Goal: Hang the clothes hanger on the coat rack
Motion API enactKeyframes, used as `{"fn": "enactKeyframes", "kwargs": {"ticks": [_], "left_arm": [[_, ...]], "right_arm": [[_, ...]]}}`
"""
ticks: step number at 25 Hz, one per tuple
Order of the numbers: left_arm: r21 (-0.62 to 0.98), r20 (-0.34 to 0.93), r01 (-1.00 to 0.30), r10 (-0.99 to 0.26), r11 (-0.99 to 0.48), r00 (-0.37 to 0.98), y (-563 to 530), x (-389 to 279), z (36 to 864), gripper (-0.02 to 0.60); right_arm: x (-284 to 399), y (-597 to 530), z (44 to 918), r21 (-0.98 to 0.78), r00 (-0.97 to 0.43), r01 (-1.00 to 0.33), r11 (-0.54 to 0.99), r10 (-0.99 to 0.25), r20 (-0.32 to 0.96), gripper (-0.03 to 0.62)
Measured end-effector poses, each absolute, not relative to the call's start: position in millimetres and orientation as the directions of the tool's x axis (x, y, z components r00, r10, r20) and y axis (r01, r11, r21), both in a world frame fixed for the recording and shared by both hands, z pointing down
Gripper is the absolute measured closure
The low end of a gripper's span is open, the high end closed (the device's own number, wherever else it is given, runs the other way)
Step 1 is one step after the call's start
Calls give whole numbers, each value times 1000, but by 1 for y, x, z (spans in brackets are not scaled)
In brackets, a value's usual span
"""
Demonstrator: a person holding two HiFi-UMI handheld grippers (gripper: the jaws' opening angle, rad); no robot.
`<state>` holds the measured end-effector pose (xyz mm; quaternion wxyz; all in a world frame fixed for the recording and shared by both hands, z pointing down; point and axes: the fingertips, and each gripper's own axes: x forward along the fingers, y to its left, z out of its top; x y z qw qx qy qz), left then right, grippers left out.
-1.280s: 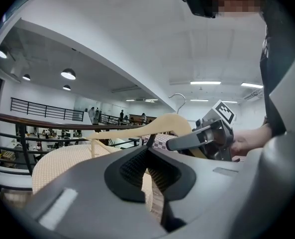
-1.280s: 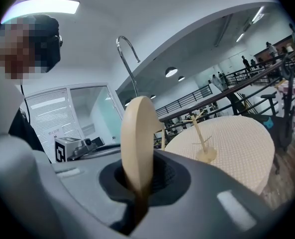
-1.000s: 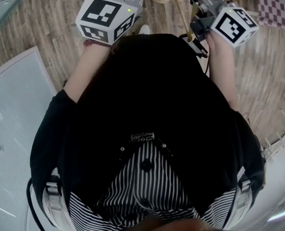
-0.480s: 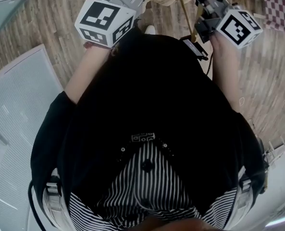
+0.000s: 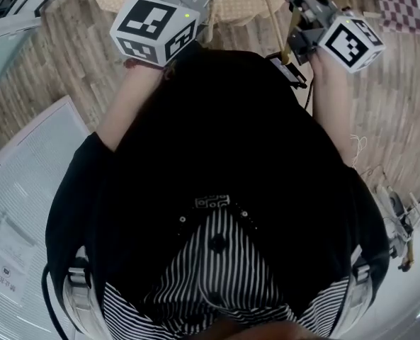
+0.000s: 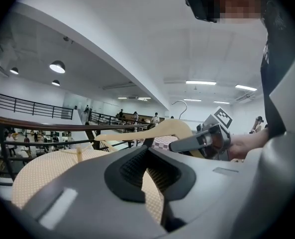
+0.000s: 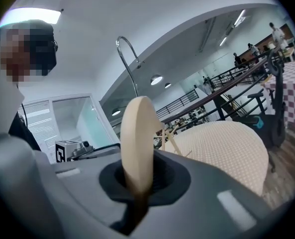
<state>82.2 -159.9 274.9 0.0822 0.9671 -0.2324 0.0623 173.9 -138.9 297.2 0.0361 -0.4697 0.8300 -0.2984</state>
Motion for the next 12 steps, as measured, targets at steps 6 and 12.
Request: {"fn": "enactKeyframes", "kwargs": {"ticks": [6,12], "left_arm": [[119,138,-384,-368,-915,920,-209,87,264,584],[128,131,-305,-288,-944,949,-211,92,262,584]], "right_arm": [[172,-183,287,-517,-487,-792,325,-846,214,592],[179,-184,283,-501,-414,-826,256,-881,231,592]]}}
